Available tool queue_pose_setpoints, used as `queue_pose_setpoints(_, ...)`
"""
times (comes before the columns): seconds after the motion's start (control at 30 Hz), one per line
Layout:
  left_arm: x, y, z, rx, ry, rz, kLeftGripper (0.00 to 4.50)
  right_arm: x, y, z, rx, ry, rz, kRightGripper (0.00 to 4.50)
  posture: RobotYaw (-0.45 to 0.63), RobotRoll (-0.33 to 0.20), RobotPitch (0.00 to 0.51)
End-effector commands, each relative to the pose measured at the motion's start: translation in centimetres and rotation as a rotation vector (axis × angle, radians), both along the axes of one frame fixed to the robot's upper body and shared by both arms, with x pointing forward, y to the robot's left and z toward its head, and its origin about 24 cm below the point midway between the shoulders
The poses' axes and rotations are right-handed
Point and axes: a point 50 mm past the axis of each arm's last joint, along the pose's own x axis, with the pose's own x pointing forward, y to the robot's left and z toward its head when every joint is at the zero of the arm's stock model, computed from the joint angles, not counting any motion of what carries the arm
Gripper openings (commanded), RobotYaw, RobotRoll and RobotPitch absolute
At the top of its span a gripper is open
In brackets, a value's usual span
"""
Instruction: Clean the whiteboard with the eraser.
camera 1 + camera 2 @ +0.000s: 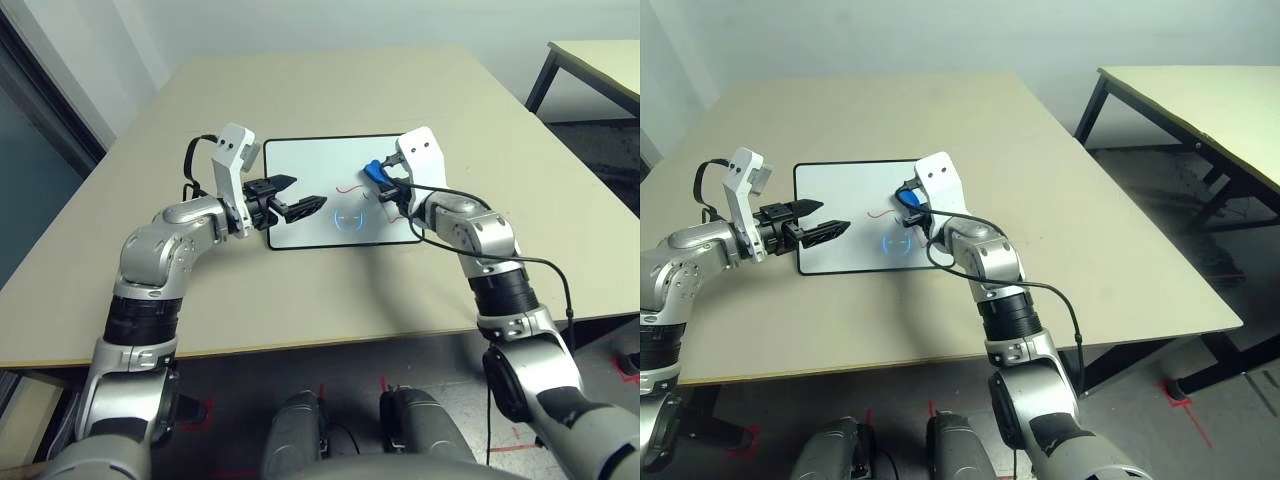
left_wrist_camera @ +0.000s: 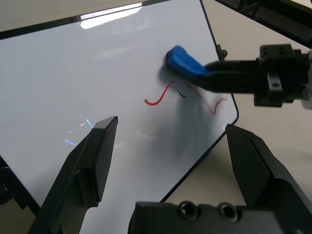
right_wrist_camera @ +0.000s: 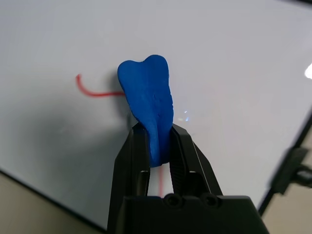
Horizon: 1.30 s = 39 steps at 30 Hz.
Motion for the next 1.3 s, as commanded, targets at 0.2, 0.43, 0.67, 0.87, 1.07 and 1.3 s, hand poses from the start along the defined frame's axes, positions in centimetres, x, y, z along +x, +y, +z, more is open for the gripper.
queue_pose_setpoints(0.2,-0.5,0.3,0.0,0.007,0.013,0.011,4.50,-1.5,0.8,-2.2,-0.066,0.110,0.056,0.57,0.00,0.000,0.072)
queue_pose_setpoints(0.43,-0.4,0.2,-0.1,0.009,0.017,0.007,4.50,0.8,-1.2,-0.2,-0.051,0.015,-0.070,0.57,0.00,0.000,0.068)
queue_pose_setpoints(0.67,-0.4,0.1,-0.1,0.009,0.019,-0.001,4.50,0.7,-1.4,-0.9,-0.067,0.041,-0.082,0.57,0.00,0.000,0.067)
queue_pose_setpoints(0.87,-0.3,0.1,-0.1,0.007,0.020,-0.004,4.50,-1.2,0.5,-2.1,-0.075,0.105,0.015,0.57,-0.01,0.000,0.072)
queue_pose_setpoints(1.07,-0.4,0.2,-0.1,0.008,0.025,0.001,4.50,-1.2,1.3,-1.8,-0.066,0.092,0.039,0.57,0.00,0.000,0.075)
queue_pose_setpoints(1.3,-0.6,0.5,-0.2,0.015,0.034,0.007,4.50,0.8,1.0,0.7,-0.024,-0.015,-0.010,0.57,0.00,0.000,0.085)
